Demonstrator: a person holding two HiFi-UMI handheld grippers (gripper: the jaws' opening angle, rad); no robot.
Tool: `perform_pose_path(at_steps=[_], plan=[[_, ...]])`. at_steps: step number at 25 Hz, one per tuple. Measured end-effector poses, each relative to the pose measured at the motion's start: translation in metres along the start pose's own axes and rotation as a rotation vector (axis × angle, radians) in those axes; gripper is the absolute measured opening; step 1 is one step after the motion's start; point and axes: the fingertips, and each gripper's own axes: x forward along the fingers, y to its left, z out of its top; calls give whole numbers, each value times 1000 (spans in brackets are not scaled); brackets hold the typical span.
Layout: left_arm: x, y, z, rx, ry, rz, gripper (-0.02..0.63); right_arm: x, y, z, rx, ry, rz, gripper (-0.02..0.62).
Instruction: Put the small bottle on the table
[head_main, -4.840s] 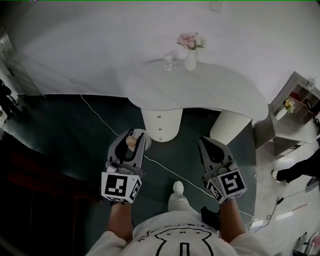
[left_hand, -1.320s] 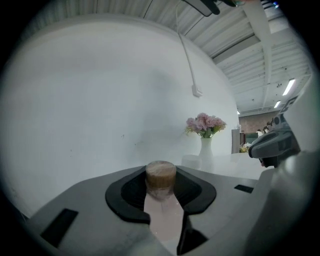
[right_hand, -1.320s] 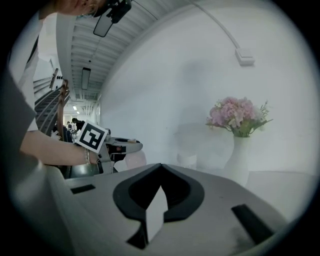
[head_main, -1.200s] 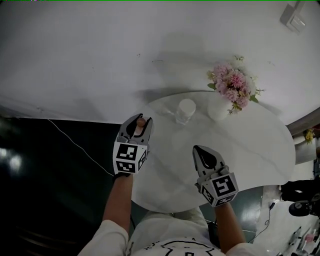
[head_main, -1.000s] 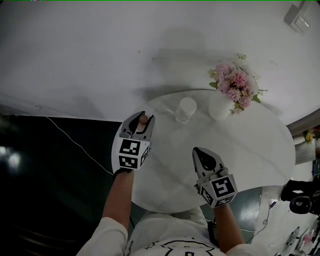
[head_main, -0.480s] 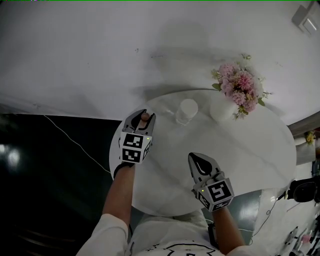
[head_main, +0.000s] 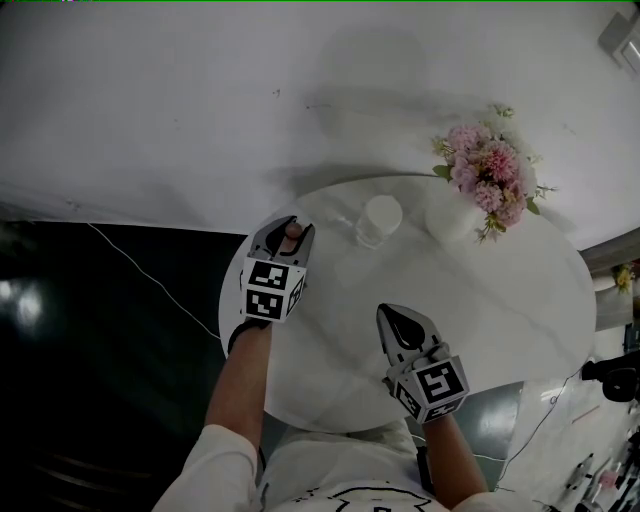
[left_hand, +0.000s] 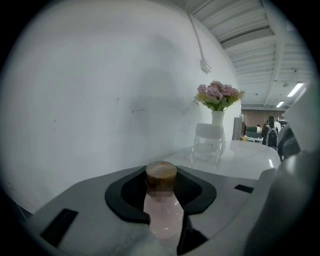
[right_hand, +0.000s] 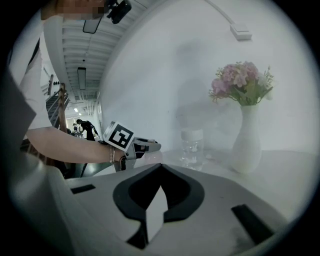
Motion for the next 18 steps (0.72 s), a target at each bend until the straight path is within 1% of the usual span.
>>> perform_pose_path(at_steps=[5,10,11,12,13,16,18], plan=[[2,-1,-2,0,-8,-11,133,-1,1,-2,8,-2,-4,-8],[0,0,-2,5,-6,3,154,-8,1,0,12,-8,-15,-8],[0,0,-2,5,-5,5,182,-9,1,0,15,-11,-19,-8],[-1,0,-1,1,-7,8,257,-11,0,1,18,-14,-23,-8],[-3,2,1,-5,-15,12,295,-12,0,1,21,-17,-26,-8],[-9,4,11,-14,-42,21,341,-16,0,4,24,-28,-37,-8],[-15,5,19,-13,-57,22,350,-19,1,7,26,-36,-46,-8]])
